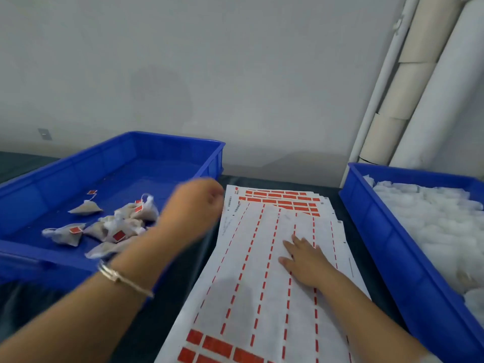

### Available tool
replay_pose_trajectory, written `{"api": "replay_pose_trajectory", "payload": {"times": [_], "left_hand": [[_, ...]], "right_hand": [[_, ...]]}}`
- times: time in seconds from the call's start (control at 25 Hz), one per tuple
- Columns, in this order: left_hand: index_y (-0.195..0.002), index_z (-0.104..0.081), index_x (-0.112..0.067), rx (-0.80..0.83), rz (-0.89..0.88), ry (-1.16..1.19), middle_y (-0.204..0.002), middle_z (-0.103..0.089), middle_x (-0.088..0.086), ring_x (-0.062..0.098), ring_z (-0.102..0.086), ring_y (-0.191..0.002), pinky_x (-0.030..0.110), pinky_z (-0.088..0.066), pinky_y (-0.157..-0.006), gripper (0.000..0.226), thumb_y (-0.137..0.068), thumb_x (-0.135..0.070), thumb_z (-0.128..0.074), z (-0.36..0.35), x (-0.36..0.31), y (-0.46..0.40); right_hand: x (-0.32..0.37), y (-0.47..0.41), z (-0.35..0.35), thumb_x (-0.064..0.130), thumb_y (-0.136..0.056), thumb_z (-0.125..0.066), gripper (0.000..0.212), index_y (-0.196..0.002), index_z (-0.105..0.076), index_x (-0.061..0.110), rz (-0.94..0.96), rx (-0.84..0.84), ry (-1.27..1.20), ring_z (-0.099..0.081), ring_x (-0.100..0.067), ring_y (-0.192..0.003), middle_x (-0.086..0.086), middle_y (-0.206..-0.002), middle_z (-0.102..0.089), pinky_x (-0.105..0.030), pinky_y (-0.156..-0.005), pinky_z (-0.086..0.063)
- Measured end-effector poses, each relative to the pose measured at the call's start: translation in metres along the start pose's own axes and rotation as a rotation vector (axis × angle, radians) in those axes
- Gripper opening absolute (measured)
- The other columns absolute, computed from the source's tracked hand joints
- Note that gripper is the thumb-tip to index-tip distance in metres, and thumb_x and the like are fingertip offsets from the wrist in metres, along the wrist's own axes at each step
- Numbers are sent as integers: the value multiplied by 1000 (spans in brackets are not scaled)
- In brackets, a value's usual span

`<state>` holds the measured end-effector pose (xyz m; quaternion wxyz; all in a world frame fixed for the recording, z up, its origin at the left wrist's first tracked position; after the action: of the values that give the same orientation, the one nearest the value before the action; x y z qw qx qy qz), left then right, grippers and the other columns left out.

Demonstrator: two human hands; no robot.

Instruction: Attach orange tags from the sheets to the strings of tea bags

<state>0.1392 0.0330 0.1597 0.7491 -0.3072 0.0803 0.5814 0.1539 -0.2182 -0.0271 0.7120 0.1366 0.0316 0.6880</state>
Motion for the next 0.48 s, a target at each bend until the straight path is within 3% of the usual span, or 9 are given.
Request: {"api": "replay_pose_trajectory", "payload": {"times": [0.08,0.16,0.2,0.28,0.32,0.36,0.4,0.44,0.48], "left_hand": [[-114,-54,-40,474,-170,-21,-120,-57,-12,5,-54,-103,25,-44,-89,27,-88,-41,-56,-84,-45,54],[-130,-42,-41,884,-283,-143,-143,-40,-13,16,-36,-132,43,-28,-109,43,-89,-46,-53,-156,-60,113],[-137,-34,-39,982,-342,-235,-151,-26,-12,20,-21,-141,52,-17,-112,48,-92,-43,-49,-179,-61,130],[-145,-14,-40,988,-367,-353,-156,-1,-15,22,4,-144,62,0,-110,54,-96,-48,-36,-205,-57,136],[-145,-7,-42,949,-351,-379,-156,6,-17,22,10,-144,63,4,-109,56,-96,-52,-30,-211,-54,132],[-146,-2,-43,915,-343,-389,-155,10,-18,21,13,-143,62,6,-109,57,-95,-56,-26,-213,-52,127],[-146,2,-44,905,-327,-389,-155,13,-19,20,15,-143,60,6,-109,60,-94,-59,-25,-216,-50,124],[-146,4,-44,918,-299,-393,-154,15,-20,20,15,-143,58,6,-110,62,-93,-61,-24,-218,-48,122],[-145,5,-44,949,-281,-409,-154,17,-19,19,16,-143,57,6,-111,64,-92,-63,-24,-222,-49,121]], "right_hand": [[-6,-8,11,53,-97,-28,62,-150,-5,31,-31,-97,-1,6,-21,-146,4,-159,6,-48,-115,6],[-7,-4,30,45,-98,-37,62,-150,-6,31,-71,-246,-56,5,-20,-146,4,-160,4,-46,-114,7],[-6,0,42,41,-97,-40,61,-150,-10,31,-68,-305,-87,2,-20,-146,4,-160,1,-45,-115,6],[-10,12,75,35,-97,-44,54,-146,-24,31,-50,-380,-139,-15,-22,-145,1,-158,-14,-43,-116,-7],[-18,19,97,33,-97,-46,46,-141,-34,30,-47,-417,-191,-33,-22,-136,0,-151,-30,-39,-113,-23],[-29,28,120,30,-96,-48,38,-134,-45,28,-64,-440,-256,-50,-18,-118,1,-137,-46,-32,-99,-40],[-44,38,143,28,-95,-49,31,-126,-52,25,-99,-449,-313,-56,-13,-99,2,-122,-55,-26,-84,-47],[-60,48,163,24,-94,-50,29,-123,-56,22,-134,-463,-336,-57,-14,-93,1,-119,-58,-25,-76,-47],[-80,57,180,20,-94,-49,33,-126,-55,19,-179,-460,-309,-57,-18,-99,-3,-125,-56,-27,-79,-47]]}}
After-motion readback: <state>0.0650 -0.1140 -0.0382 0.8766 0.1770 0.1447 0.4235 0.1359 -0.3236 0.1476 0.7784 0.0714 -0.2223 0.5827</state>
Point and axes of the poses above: each hand's wrist, its own y-axis away from the middle knuckle, its own z-axis out of the back of the hand, x = y × z, the point moved 9 cm from there along -y, towards the middle knuckle
